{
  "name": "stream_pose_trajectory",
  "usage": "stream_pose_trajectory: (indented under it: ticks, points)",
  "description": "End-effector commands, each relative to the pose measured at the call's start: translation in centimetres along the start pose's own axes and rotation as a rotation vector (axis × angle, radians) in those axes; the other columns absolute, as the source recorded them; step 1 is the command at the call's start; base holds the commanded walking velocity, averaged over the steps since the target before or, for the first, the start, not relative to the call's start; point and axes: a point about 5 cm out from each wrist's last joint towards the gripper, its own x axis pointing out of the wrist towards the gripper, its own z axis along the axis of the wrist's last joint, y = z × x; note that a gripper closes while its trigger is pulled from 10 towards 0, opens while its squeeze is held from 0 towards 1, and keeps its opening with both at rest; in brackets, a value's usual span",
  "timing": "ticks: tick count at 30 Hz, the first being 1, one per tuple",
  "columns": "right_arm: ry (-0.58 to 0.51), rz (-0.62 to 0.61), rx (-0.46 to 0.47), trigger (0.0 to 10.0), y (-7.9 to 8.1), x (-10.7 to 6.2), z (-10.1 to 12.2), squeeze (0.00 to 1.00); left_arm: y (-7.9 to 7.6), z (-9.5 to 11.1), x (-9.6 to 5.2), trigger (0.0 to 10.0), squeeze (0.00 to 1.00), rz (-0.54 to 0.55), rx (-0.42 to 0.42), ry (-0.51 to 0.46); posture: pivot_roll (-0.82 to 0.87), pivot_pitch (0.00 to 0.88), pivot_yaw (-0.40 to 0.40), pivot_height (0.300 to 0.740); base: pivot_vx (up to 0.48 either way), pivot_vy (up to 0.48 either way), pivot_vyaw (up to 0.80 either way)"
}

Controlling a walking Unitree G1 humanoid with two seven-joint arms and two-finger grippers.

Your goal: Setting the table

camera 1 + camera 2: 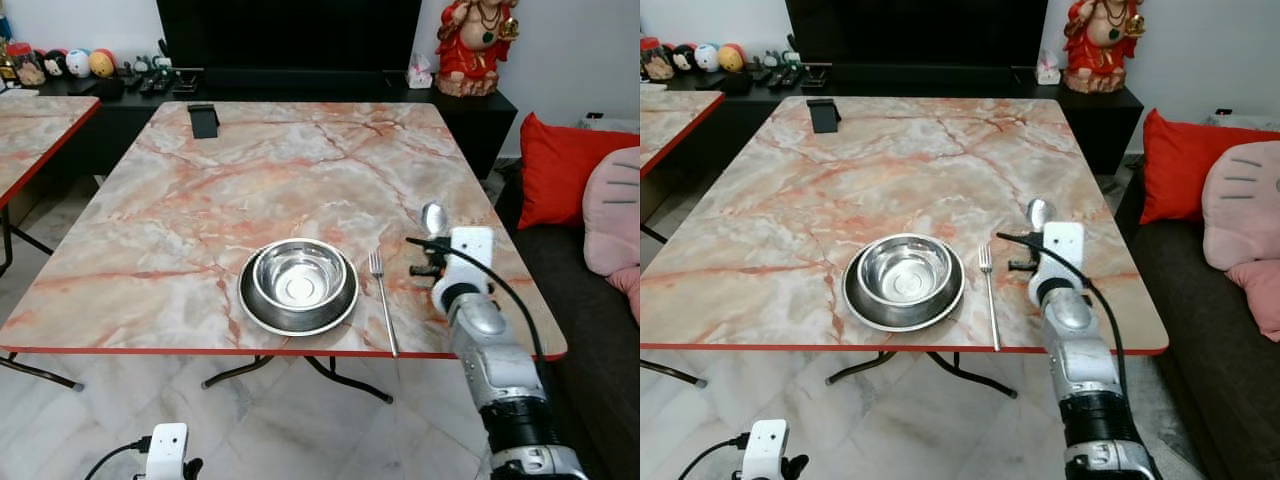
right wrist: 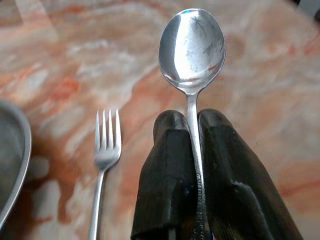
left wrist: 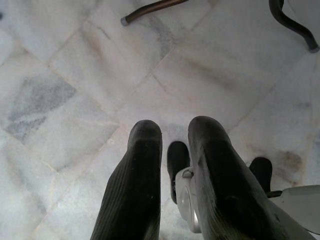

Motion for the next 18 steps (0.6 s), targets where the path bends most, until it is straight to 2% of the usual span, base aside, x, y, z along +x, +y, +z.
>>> stream_pose_trajectory:
  ticks: [1, 5, 18]
  points:
    - [0.028, 0.009, 0.03, 10.0, 0.1, 0.2, -0.1, 0.0, 0.2, -0.1, 0.0, 10.0, 0.0, 0.007, -0.013, 0.01, 0.0, 0.0, -0.014, 0.74, 0.0, 0.0, 0.0]
    - [0.081, 0.03, 0.027, 10.0, 0.5, 0.3, -1.3, 0.0, 0.1, 0.0, 0.0, 10.0, 0.0, 0.005, -0.013, 0.005, 0.01, 0.0, -0.011, 0.74, 0.0, 0.0, 0.0]
    - [0.122, 0.032, 0.034, 10.0, 0.6, 0.4, -2.7, 0.0, 0.2, 0.5, 0.1, 10.0, 0.0, 0.002, -0.012, -0.015, 0.01, 0.0, -0.003, 0.74, 0.0, 0.0, 0.0]
